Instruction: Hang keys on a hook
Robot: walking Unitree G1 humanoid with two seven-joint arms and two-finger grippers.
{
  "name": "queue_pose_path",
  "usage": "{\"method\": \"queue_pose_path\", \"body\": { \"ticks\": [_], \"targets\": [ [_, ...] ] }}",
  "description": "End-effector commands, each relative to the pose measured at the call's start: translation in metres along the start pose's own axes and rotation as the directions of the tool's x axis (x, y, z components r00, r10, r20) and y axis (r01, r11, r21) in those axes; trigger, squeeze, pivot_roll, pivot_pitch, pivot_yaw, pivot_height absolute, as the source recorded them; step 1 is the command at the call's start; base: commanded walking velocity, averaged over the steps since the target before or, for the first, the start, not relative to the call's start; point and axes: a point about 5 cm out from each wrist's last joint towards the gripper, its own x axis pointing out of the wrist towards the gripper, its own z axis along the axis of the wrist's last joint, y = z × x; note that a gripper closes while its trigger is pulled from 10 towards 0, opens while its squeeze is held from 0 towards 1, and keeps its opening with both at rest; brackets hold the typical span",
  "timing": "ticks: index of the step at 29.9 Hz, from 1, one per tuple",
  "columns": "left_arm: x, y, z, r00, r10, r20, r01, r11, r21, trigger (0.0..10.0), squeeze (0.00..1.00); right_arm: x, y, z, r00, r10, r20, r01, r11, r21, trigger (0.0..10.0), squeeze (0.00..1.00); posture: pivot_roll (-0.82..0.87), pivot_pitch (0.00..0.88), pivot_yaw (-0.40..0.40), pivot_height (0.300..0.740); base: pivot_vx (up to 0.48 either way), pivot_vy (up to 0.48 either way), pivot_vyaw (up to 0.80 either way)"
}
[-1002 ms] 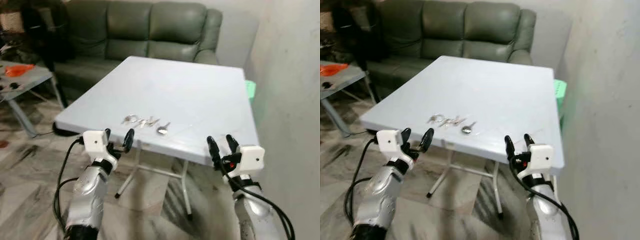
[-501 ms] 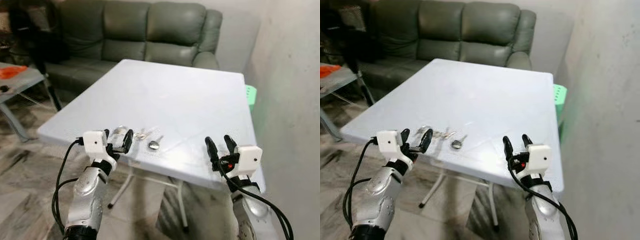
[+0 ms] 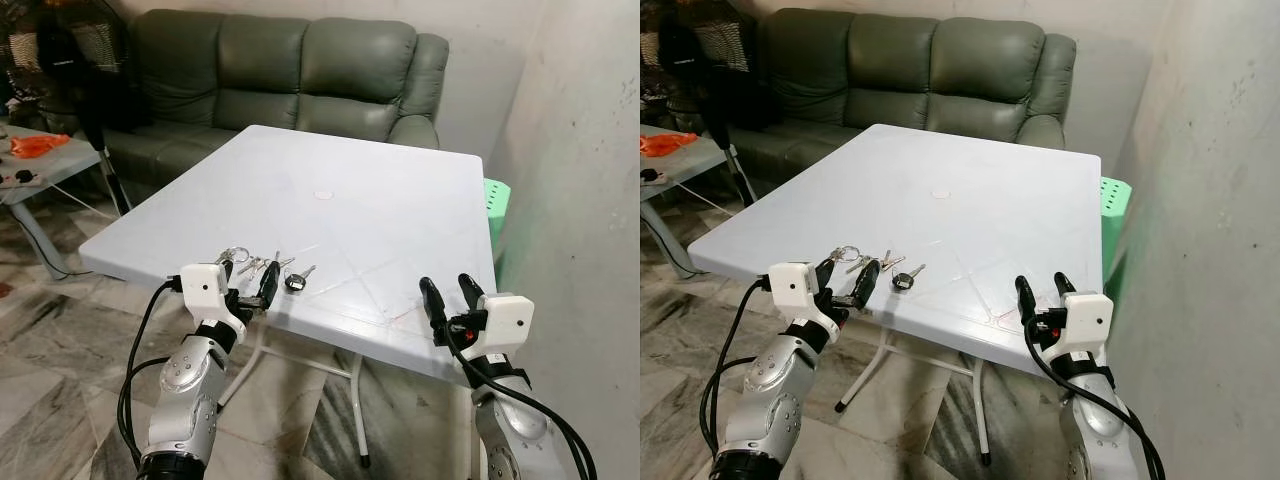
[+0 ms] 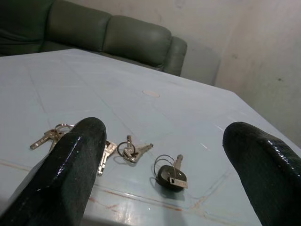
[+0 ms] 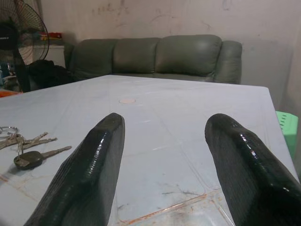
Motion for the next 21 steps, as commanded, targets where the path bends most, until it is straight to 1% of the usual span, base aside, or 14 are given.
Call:
{"method": "queue_pose_path", "body": {
  "ticks": [1,21],
  "targets": [
    [-0.0001,0.0011,-0.0005,1.000,-0.003,-0.007,0.003,1.000,0.001,10.0,0.00,0.0013,0.0008,0.0053,1.000,0.005,0.020,-0.005,1.000,-0.002,10.0,0.00,-0.05,0.000,-0.011,0.740,0.000,0.442,0.00],
    [-0.0011,0.0004,-0.0014,1.000,0.007,-0.006,-0.007,1.000,-0.012,10.0,0.00,-0.0007,0.0004,0.0055,1.000,0.015,0.012,-0.015,1.000,-0.007,10.0,0.00,-0.05,0.000,-0.019,0.740,0.000,0.453,0.00]
  ]
}}
